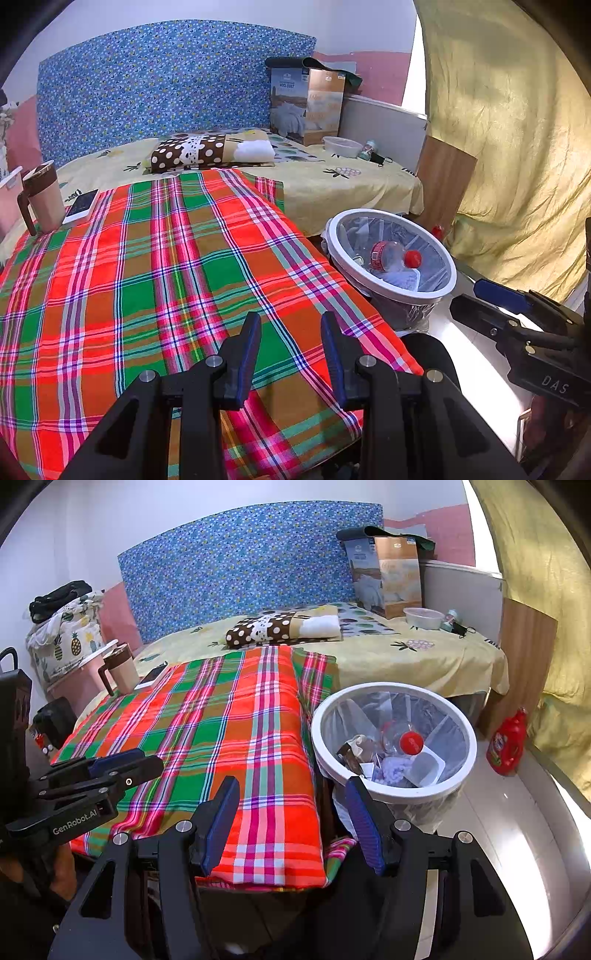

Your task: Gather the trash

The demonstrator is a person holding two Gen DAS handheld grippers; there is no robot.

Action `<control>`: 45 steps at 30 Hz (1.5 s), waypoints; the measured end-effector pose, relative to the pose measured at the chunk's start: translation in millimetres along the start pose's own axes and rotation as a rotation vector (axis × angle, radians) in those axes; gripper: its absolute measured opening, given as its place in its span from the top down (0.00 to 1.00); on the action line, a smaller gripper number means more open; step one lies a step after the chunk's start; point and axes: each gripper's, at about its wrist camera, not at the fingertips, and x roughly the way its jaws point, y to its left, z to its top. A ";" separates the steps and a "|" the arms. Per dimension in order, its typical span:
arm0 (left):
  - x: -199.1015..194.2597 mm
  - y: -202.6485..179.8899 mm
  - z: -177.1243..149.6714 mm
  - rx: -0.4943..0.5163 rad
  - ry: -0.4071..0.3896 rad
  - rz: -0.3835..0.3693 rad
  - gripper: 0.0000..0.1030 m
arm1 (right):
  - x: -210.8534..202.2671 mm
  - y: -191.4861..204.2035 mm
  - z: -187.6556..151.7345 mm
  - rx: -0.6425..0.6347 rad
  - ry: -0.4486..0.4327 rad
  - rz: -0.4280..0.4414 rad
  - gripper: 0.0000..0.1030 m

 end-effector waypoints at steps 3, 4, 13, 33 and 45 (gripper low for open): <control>1.3 1.2 -0.2 -0.002 0.003 0.000 0.68 | 0.4 -0.2 0.2 -0.001 0.001 0.001 0.41; 1.5 1.7 -0.3 -0.002 0.003 0.000 0.68 | 0.1 0.0 0.1 -0.001 0.001 0.002 0.41; 1.2 2.8 -1.4 -0.003 0.003 0.003 0.68 | 0.6 0.0 0.4 -0.003 0.003 0.003 0.41; 0.2 3.3 -2.3 0.006 0.005 0.012 0.68 | 0.9 -0.2 0.8 -0.002 0.003 0.003 0.41; 0.8 2.8 -3.5 0.005 0.010 0.011 0.68 | 1.3 -0.3 1.1 -0.003 0.005 0.004 0.41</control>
